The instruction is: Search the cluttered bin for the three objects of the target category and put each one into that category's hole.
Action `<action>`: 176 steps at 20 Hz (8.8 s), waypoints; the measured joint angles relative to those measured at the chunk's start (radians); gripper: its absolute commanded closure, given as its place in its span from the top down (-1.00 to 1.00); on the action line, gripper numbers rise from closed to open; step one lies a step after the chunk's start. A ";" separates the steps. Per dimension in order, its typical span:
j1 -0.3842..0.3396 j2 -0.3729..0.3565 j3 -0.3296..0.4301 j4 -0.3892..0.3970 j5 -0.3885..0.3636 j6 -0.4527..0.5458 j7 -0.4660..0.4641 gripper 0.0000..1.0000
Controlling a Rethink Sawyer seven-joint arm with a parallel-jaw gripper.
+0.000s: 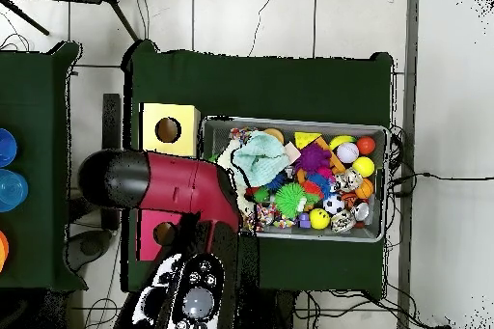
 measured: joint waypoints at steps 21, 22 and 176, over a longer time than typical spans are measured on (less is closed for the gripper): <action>0.044 0.074 -0.026 -0.147 0.066 0.000 0.001 1.00; 0.045 0.076 -0.029 -0.151 0.068 0.000 0.002 1.00; 0.097 0.164 -0.101 -0.151 0.133 -0.061 0.005 -1.00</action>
